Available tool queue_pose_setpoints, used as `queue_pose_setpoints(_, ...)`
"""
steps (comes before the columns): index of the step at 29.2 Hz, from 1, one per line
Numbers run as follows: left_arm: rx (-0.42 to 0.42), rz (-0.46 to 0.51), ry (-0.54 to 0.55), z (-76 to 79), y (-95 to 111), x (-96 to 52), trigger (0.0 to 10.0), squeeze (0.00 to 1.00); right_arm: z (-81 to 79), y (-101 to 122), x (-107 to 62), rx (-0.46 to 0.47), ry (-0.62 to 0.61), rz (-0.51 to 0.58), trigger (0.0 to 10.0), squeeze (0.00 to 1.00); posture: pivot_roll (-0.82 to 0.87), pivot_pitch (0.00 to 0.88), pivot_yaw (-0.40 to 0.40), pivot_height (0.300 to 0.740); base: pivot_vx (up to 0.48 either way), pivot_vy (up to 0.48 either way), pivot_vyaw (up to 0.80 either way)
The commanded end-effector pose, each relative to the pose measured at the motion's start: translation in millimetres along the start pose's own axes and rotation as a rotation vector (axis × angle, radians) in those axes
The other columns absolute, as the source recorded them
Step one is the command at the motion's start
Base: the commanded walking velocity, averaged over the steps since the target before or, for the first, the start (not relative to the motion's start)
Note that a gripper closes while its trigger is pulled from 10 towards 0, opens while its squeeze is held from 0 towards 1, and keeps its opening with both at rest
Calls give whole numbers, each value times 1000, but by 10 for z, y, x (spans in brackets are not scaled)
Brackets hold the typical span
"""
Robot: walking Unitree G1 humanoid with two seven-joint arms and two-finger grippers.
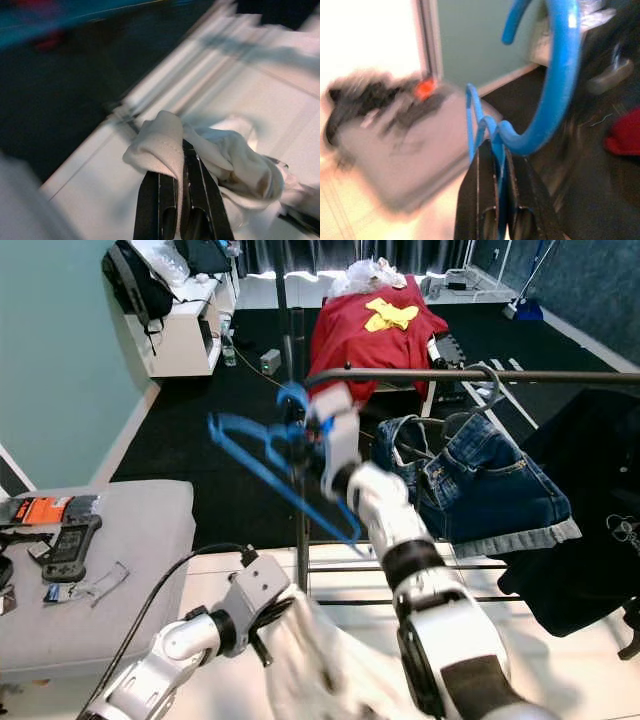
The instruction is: Hang hanger
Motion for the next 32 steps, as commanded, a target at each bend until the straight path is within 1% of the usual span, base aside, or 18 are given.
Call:
queue_pose_setpoints(1,-21,-6,86,-150,-36,-23,0,0,-153,-45,-22,-99,86,-14,0,0,-92,78,-23,740,0,0,0)
queue_pose_setpoints(2,-39,1,99,-165,-40,-29,0,0,-221,-113,-64,-142,119,-29,0,0,-93,78,-20,740,0,0,0)
queue_pose_setpoints(5,-67,21,132,-203,-32,-41,0,0,-217,-230,-127,-195,98,-73,0,0,-93,79,-17,740,0,0,0)
queue_pose_setpoints(9,-156,61,265,-365,-63,-75,0,0,-78,-398,-316,-250,-54,-123,0,0,-93,77,-17,740,0,0,0)
queue_pose_setpoints(11,-181,63,295,-402,-87,-79,0,0,-48,-454,-393,-239,-109,-139,0,0,-93,74,-15,740,0,0,0)
queue_pose_setpoints(14,-181,78,309,-432,-70,-82,0,0,-36,-794,-694,-209,-302,-303,0,0,-84,63,-10,740,0,0,0)
queue_pose_setpoints(16,-181,78,309,-432,-70,-82,0,0,-36,-794,-694,-209,-302,-303,0,0,-84,63,-10,740,0,0,0)
queue_pose_setpoints(17,-205,109,326,-471,-13,-96,0,0,-34,-860,-791,-176,-371,-332,0,0,-81,59,1,740,0,0,0)
queue_pose_setpoints(18,-281,175,358,-538,82,-122,0,0,-48,-900,-872,-121,-444,-340,0,0,-84,57,13,740,0,0,0)
queue_pose_setpoints(19,-281,175,358,-538,82,-122,0,0,-48,-900,-872,-121,-444,-340,0,0,-84,57,13,740,0,0,0)
queue_pose_setpoints(20,-373,236,388,-608,158,-151,0,0,-69,-946,-946,-69,-519,-352,0,0,-85,52,24,740,0,0,0)
queue_pose_setpoints(22,-411,271,406,-656,194,-173,0,0,-61,-972,-1011,-39,-592,-357,0,0,-81,45,26,740,0,0,0)
queue_pose_setpoints(24,-426,283,411,-676,204,-178,0,0,-29,-979,-1068,-15,-663,-356,0,0,-82,43,28,740,0,0,0)
queue_pose_setpoints(27,-426,283,411,-676,204,-178,0,0,-29,-979,-1068,-15,-663,-356,0,0,-82,43,28,740,0,0,0)
queue_pose_setpoints(28,-424,283,417,-688,202,-175,0,0,17,-948,-1113,-19,-721,-343,0,0,-81,38,28,740,0,0,0)
queue_pose_setpoints(29,-413,297,420,-708,246,-172,0,0,193,-786,-1198,-64,-828,-305,0,0,-79,34,25,740,0,0,0)
queue_pose_setpoints(31,-413,297,420,-708,246,-172,0,0,193,-786,-1198,-64,-828,-305,0,0,-79,34,25,740,0,0,0)
queue_pose_setpoints(32,-425,317,425,-725,295,-175,9608,0,331,-643,-1260,-110,-899,-275,0,0,-78,34,25,740,0,0,0)
Point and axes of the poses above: a point about 5 cm out from each wrist's last joint towards the gripper, its own x axis pointing out of the wrist towards the gripper, its own y axis along the axis of the wrist's last joint, z = x × y, the point moved 5 cm from there along x, pointing out of the wrist towards the gripper, and after that the axes turned 9 degrees about -x, right-handed, at the moved point
